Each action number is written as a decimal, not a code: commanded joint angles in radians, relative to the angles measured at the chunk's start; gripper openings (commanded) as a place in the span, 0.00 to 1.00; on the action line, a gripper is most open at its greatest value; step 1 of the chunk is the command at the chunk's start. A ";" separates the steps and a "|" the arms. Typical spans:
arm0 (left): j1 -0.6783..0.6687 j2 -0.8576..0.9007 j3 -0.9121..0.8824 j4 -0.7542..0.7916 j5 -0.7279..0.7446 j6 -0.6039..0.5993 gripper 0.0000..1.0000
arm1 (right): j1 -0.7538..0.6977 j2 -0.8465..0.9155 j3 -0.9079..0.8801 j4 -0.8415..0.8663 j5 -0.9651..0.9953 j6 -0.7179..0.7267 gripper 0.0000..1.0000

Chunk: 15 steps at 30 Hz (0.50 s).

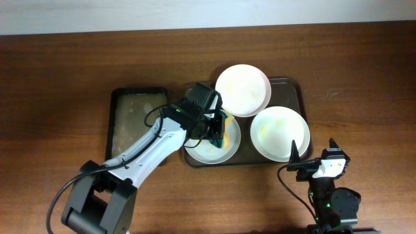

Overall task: Clean dirty plates on tray and stack at the side
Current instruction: 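Carry the sponge with the left gripper onto the pale blue plate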

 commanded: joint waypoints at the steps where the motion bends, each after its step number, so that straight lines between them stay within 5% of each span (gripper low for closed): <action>1: -0.018 -0.001 -0.001 0.006 -0.045 -0.009 0.00 | -0.005 -0.006 -0.007 -0.004 0.005 0.003 0.98; 10: -0.020 -0.001 -0.002 0.006 -0.045 -0.009 0.00 | -0.004 -0.006 -0.007 0.003 -0.003 0.004 0.99; 15: -0.020 0.005 -0.002 0.007 -0.045 -0.009 0.00 | -0.003 -0.006 -0.007 0.029 -0.428 0.213 0.98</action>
